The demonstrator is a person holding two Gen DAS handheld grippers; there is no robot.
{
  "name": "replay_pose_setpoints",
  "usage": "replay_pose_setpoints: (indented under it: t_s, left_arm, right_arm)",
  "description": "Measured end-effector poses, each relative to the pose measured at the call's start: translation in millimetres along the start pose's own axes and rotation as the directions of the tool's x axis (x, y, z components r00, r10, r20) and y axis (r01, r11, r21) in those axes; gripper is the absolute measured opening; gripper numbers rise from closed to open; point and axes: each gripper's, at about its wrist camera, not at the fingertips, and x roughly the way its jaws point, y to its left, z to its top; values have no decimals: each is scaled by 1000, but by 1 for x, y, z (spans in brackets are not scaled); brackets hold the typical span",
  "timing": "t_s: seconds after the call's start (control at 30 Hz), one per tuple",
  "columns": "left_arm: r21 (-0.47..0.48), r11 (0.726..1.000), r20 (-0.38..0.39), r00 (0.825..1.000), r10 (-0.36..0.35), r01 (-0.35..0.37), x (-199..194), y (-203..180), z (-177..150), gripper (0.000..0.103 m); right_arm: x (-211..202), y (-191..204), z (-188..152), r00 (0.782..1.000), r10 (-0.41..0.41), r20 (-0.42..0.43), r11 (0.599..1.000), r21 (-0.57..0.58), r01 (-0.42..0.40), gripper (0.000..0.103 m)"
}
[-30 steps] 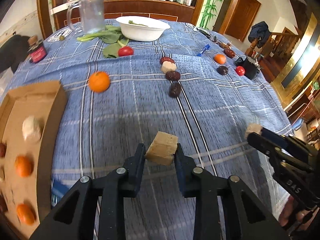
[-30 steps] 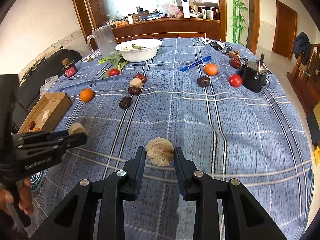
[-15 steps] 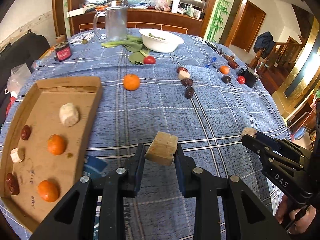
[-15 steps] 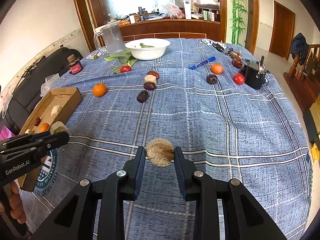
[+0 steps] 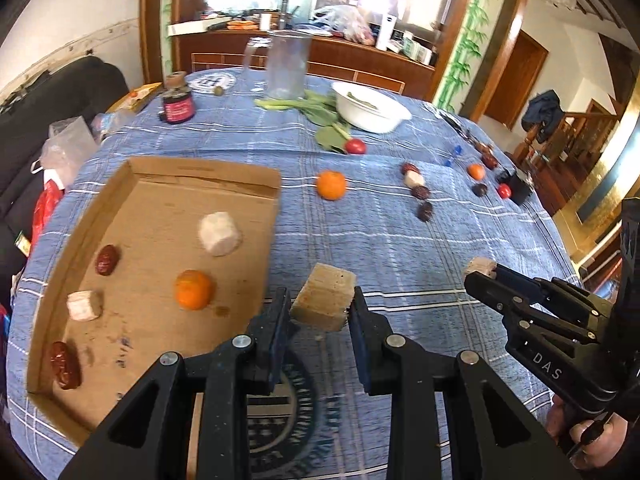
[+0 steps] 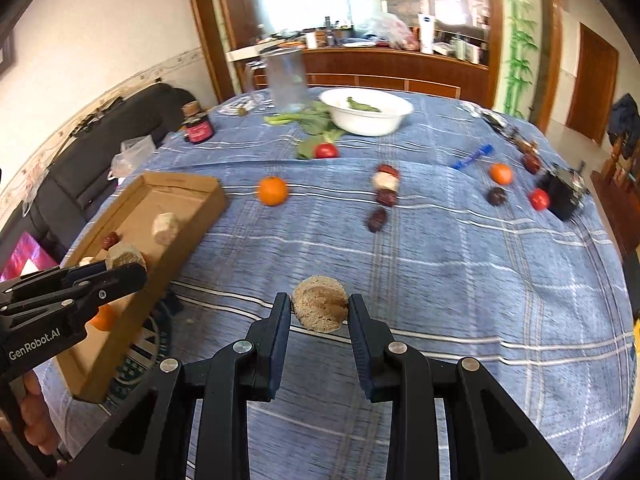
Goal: Organize fruits
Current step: 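Carry the cube with the left gripper over the tray while the right carries the pastry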
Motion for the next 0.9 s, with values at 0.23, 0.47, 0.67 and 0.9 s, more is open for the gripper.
replay_pose_setpoints:
  t_s: [0.23, 0.47, 0.67, 0.9]
  left_arm:
    - [-70, 996, 17, 998, 58, -57, -12, 48, 0, 28]
    - [-129, 983, 25, 991, 135, -131, -25, 92, -8, 28]
    - [-181, 967, 13, 983, 183, -177, -34, 124, -22, 28]
    - [-234, 950, -19, 978, 210, -208, -34, 147, -44, 28]
  right_arm:
    - [17, 39, 18, 997, 75, -15, 996, -37, -76, 32]
    - [32, 88, 34, 989, 144, -25, 983, -111, -146, 32]
    - [46, 127, 38, 979, 198, -55, 963, -174, -205, 32]
    - [67, 167, 41, 963, 248, -104, 936, -231, -266, 32]
